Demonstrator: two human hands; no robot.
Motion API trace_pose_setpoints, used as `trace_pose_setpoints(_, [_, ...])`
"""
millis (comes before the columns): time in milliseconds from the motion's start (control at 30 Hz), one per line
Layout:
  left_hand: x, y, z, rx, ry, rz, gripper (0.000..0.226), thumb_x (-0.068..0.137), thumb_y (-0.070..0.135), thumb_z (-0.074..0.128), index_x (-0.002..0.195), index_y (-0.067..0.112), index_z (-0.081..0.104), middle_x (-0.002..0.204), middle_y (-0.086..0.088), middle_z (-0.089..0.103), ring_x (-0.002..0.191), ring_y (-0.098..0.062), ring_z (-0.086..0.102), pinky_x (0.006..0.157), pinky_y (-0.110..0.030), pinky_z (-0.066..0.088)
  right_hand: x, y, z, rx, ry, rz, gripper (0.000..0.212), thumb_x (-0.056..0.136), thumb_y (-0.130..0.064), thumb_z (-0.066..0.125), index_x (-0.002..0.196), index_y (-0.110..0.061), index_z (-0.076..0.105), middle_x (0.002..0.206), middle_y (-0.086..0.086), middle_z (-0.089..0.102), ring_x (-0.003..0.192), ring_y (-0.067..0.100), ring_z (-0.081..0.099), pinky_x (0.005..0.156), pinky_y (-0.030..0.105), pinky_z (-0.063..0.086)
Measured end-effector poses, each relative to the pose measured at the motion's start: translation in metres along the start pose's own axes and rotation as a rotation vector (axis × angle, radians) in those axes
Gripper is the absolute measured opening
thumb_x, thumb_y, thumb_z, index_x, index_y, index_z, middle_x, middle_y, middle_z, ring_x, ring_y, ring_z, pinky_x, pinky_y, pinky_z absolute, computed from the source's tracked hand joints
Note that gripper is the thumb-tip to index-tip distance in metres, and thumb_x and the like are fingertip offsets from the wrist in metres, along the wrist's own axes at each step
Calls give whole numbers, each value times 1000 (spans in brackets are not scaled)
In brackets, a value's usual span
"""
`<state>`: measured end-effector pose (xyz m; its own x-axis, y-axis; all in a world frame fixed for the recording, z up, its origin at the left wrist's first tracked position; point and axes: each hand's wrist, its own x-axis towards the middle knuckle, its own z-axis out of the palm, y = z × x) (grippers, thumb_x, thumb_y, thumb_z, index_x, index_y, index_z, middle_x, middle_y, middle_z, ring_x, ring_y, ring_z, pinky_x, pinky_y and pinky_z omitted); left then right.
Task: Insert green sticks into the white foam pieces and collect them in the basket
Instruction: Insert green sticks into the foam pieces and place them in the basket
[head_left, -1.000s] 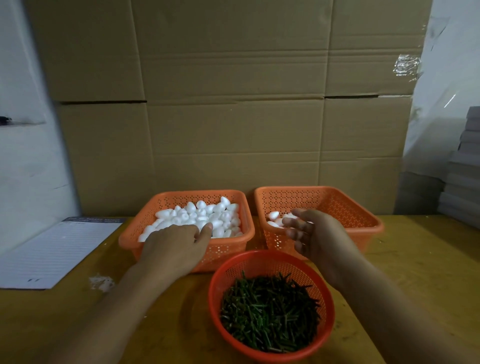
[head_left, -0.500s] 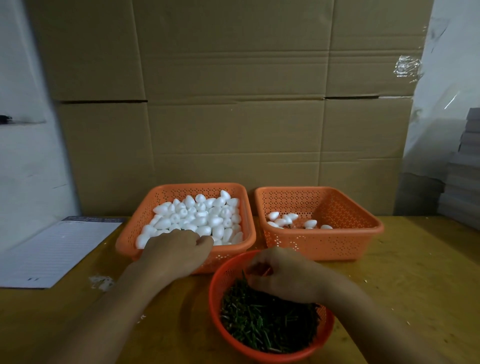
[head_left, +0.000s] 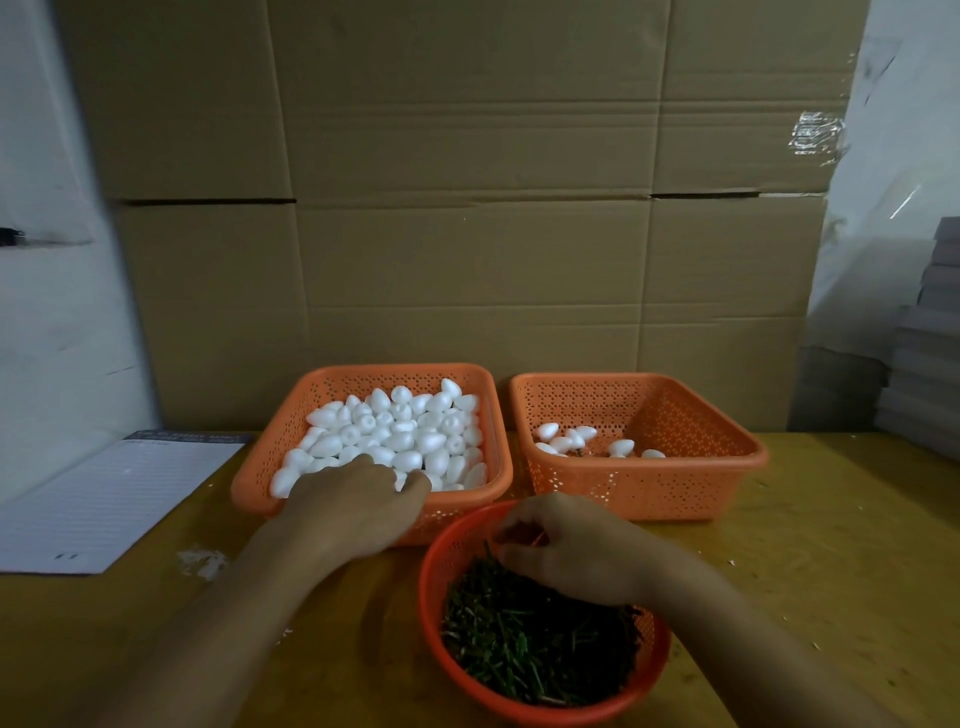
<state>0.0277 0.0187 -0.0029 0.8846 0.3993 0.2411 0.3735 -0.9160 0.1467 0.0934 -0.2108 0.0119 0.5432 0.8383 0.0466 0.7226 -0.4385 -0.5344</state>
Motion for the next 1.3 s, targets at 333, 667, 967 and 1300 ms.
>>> trace_pose_setpoints(333, [0, 1, -1, -1, -52, -17, 62, 94, 66, 20, 60, 24, 49, 69, 8, 53, 74, -9, 54, 61, -30, 34, 1, 1, 0, -8, 6, -8, 21, 98, -31, 58, 114, -27, 71, 112, -12, 70, 99, 3, 65, 93, 33, 54])
trace_pose_setpoints(667, [2, 0, 1, 13, -78, -6, 68, 93, 71, 12, 63, 28, 56, 74, 7, 58, 80, -9, 57, 69, -31, 38, 0, 1, 0, -19, 9, -23, 21, 99, -30, 57, 114, -26, 71, 112, -12, 71, 98, 3, 66, 92, 34, 54])
trace_pose_setpoints(967, [-1, 5, -2, 29, -81, -59, 73, 87, 78, 8, 93, 34, 67, 120, -1, 67, 103, -17, 56, 80, -32, 35, 0, -1, 0, -30, 8, -29, 22, 99, -28, 57, 115, -24, 71, 114, -10, 71, 101, 4, 65, 94, 32, 52])
trace_pose_setpoints(1300, [1, 5, -6, -25, 71, -106, 59, 98, 59, 30, 87, 19, 71, 123, -5, 67, 112, -19, 58, 73, -29, 32, 0, 0, -1, -32, 11, -29, 22, 99, -28, 56, 115, -23, 71, 111, -8, 71, 98, 5, 66, 92, 33, 53])
